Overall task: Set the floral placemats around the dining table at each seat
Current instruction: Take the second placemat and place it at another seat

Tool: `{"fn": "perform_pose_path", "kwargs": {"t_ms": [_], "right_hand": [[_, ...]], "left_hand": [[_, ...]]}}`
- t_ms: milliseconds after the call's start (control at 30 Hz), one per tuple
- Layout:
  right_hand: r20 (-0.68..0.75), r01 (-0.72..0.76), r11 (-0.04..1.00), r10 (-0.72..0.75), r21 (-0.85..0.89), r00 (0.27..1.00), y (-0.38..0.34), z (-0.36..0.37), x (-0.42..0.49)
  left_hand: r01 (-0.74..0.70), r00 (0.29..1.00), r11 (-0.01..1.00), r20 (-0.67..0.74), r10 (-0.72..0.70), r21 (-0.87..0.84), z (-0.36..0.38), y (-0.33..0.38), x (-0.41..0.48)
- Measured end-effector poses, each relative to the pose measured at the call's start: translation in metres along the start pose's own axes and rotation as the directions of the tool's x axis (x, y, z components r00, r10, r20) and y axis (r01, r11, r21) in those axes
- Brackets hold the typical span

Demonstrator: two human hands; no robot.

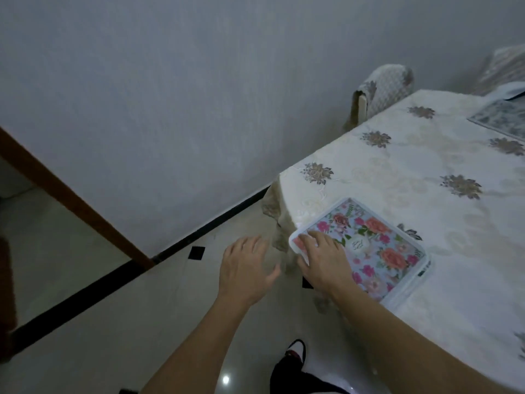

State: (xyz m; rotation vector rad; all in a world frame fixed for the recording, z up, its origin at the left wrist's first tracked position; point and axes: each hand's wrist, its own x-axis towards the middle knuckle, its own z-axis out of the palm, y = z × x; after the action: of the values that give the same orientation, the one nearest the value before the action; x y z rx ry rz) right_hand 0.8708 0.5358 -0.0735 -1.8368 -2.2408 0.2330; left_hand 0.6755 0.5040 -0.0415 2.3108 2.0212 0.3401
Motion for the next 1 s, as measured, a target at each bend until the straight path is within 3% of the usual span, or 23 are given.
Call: {"fn": "perform_pose_path", "kwargs": {"t_ms": [267, 467, 700, 900, 1000], "right_hand": [[-0.011, -0.208, 0.977, 0.209, 0.050, 0.978, 0.055, 0.008, 0.062], [-0.070, -0.467, 0.882, 0.470, 0.063, 0.880, 0.110, 0.010, 0.048], [-0.065, -0.739, 0.673, 0.739, 0.035, 0.671, 0.139, 0.008, -0.002], [-0.013, -0.908, 0.414, 0.910, 0.063, 0.414, 0.128, 0.016, -0.035], [0.025, -0.946, 0.319, 0.947, 0.063, 0.321, 0.118, 0.024, -0.040]], "left_hand": [[-0.172, 0.982, 0.982, 0.072, 0.177, -0.072, 0.026, 0.021, 0.112], [-0.313, 0.931, 0.938, 0.147, 0.334, -0.147, 0.057, 0.045, 0.174], [-0.451, 0.830, 0.852, 0.228, 0.510, -0.266, 0.096, 0.081, 0.221], [-0.407, 0.790, 0.853, 0.342, 0.508, -0.327, 0.120, 0.085, 0.245], [-0.347, 0.788, 0.872, 0.397, 0.470, -0.345, 0.129, 0.083, 0.248]]}}
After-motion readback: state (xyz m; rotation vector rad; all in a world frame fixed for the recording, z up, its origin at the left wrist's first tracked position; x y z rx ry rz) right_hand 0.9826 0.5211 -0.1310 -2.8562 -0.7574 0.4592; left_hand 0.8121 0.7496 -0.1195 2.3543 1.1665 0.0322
